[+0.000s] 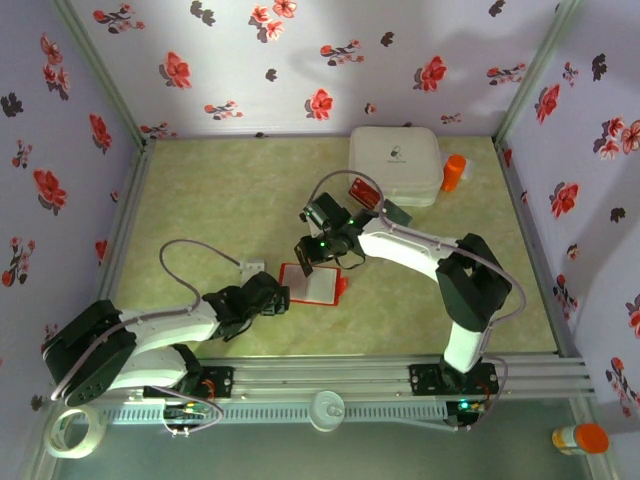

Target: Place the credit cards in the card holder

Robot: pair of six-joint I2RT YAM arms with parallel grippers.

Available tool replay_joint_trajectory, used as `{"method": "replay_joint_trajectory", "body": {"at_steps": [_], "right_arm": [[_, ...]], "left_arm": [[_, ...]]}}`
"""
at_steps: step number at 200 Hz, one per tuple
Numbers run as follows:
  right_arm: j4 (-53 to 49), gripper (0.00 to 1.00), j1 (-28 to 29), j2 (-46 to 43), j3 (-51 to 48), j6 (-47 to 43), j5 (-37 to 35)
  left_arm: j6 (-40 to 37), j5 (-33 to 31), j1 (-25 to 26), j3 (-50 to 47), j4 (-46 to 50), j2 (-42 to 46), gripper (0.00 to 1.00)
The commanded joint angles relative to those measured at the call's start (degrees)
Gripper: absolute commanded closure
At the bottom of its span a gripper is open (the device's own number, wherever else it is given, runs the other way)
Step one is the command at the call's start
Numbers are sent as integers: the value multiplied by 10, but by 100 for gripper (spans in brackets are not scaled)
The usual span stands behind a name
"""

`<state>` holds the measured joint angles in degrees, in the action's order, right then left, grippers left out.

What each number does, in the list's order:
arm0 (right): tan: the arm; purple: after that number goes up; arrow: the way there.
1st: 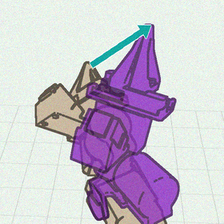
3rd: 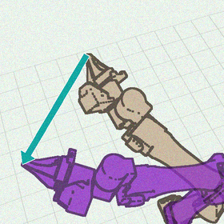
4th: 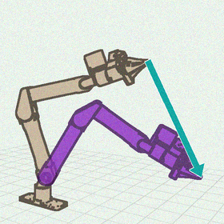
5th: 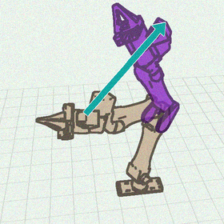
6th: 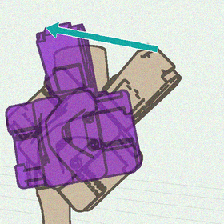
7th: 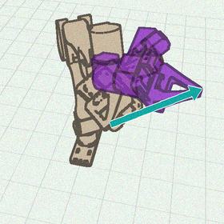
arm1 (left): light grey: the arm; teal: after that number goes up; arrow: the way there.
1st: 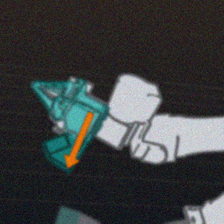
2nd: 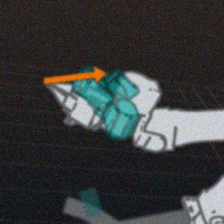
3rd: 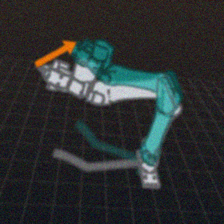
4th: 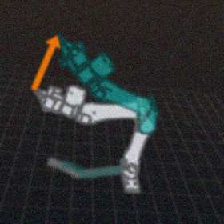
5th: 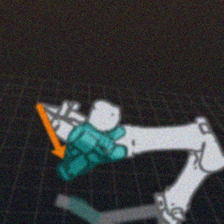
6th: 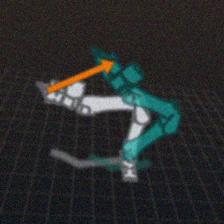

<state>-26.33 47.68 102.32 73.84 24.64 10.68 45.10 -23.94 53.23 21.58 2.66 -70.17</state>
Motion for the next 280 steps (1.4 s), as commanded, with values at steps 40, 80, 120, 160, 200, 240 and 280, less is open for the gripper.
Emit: {"method": "replay_joint_trajectory", "body": {"at_steps": [40,80,120,160,200,240,280], "right_arm": [[5,100,4,50,-2,6,10],[4,100,5,51,-6,7,8],[9,100,4,51,-8,11,8],[17,100,4,44,-13,19,14],[17,100,4,34,-13,22,15],[10,100,4,17,-11,21,14],[-17,100,3,-15,-2,10,-2]], "left_arm": [[-11,-6,-8,21,42,33,0],[-31,0,-21,42,54,44,0],[-51,19,-39,57,44,21,0],[-57,33,-44,59,23,-8,0],[-57,41,-44,52,4,-39,0],[-48,41,-44,40,-2,-47,0],[-39,41,-44,29,-10,-48,0]]}}
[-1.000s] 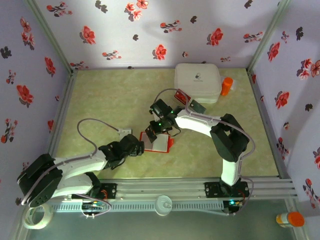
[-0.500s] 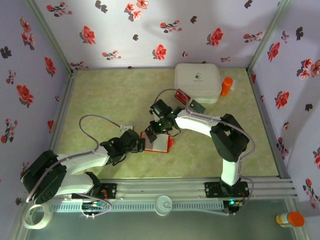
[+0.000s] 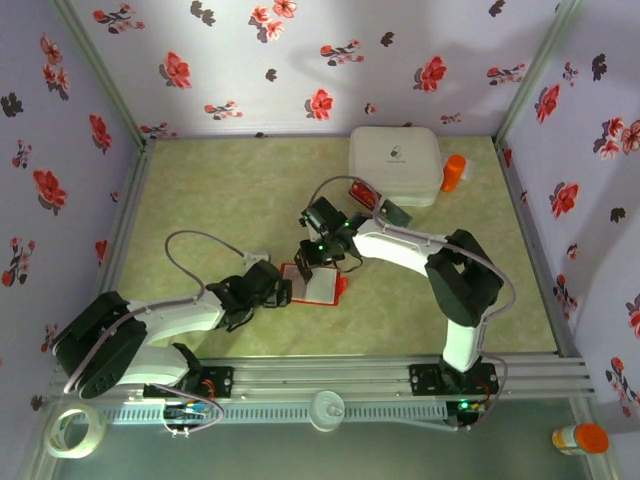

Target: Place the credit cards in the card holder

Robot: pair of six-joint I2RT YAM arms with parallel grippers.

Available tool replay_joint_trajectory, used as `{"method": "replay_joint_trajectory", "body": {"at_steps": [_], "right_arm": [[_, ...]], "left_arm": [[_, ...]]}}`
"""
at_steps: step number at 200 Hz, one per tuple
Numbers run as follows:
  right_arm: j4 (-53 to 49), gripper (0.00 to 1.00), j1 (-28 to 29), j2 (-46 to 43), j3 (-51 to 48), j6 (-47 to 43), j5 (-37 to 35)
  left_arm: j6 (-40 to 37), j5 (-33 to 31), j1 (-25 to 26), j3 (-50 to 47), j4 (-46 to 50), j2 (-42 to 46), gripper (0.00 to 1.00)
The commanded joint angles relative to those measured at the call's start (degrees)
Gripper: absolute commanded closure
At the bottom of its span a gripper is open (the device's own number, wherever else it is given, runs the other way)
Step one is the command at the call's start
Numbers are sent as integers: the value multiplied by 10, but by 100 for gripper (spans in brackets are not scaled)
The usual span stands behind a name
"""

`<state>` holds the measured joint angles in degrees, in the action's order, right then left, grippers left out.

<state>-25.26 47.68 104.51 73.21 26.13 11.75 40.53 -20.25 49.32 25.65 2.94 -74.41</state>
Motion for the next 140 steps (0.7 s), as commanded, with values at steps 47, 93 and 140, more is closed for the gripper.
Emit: {"method": "replay_joint_trajectory", "body": {"at_steps": [47,93,140], "right_arm": [[-90,100,3,-66,13,-36,-57],[-143,100,5,-79,12,-64,-97],[-166,100,17,-71,15,-78,-117]], "left_arm": [[12,3,-5,-16,-17,-9,0],[18,-1,-5,-20,-14,-7,0],[21,-2,-5,-22,-16,-11,0]]}}
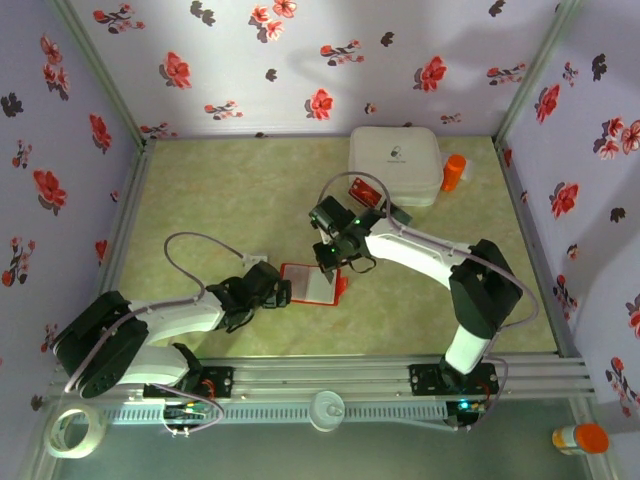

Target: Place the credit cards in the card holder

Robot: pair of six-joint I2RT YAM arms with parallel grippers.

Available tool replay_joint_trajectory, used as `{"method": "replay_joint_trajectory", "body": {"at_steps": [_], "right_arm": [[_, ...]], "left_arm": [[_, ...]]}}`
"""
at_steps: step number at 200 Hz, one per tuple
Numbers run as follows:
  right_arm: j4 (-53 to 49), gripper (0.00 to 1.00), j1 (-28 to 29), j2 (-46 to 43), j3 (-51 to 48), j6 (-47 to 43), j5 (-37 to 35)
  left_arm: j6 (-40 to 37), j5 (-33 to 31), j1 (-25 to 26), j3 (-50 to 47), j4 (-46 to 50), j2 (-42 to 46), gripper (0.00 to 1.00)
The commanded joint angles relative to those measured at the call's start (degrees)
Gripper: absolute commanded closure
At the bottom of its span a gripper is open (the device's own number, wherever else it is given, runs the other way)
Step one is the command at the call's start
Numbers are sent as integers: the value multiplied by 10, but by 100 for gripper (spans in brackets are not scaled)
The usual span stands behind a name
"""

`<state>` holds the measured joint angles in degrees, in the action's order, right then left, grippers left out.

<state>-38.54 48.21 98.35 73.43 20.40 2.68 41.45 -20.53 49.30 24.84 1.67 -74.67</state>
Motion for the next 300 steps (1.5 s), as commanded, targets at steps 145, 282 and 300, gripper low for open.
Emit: {"method": "replay_joint_trajectory", "body": {"at_steps": [145,282,300], "right_arm": [[-27,93,33,42,7,-21,-36],[-28,100,32,24,19,-13,-18],[-9,100,32,4,11,3,1]], "left_arm": [[14,1,-4,-15,-3,-1,0],[15,0,-4,-20,-4,4,0],[16,-1,-4,-21,-1,6,0]]}}
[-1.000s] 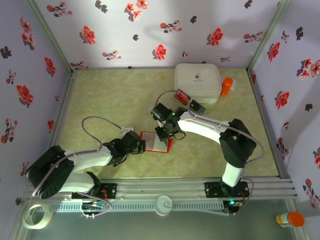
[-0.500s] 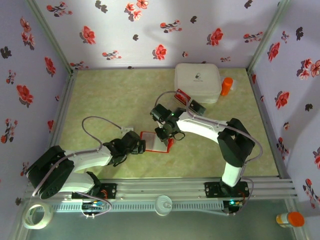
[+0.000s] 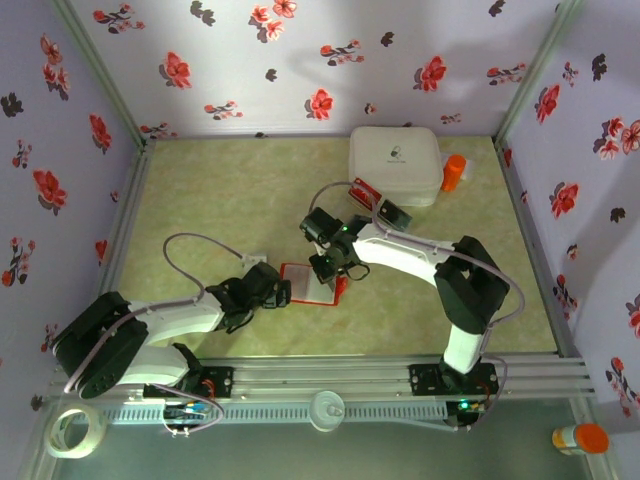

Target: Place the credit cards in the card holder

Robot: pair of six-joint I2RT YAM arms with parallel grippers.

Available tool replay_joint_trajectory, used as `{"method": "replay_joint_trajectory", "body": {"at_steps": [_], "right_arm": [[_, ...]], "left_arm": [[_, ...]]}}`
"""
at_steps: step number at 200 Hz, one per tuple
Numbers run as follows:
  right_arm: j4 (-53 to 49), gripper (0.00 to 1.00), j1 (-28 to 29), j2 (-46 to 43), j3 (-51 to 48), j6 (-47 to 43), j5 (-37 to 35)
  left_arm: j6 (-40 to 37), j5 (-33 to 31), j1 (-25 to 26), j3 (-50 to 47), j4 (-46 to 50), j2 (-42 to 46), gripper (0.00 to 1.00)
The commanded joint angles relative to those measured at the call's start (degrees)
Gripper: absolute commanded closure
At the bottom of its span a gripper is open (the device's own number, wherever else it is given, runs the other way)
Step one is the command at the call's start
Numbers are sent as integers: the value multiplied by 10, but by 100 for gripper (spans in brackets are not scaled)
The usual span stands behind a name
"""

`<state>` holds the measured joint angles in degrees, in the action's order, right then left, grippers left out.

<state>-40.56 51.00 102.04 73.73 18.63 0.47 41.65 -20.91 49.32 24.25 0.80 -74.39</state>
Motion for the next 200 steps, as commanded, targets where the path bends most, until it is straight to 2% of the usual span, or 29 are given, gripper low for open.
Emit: {"method": "replay_joint_trajectory", "body": {"at_steps": [1,39,71,200], "right_arm": [[12,100,4,-35,7,22,24],[107,100,5,-59,-39,85,72],[164,100,4,-48,-60,122,80],[196,100,-11,20,-63,143,108]], "left_arm": [[14,2,-5,-15,8,4,0],[21,0,-5,-21,13,16,0],[25,-2,-5,-23,17,20,0],[-1,-2,-5,8,46,48,0]]}}
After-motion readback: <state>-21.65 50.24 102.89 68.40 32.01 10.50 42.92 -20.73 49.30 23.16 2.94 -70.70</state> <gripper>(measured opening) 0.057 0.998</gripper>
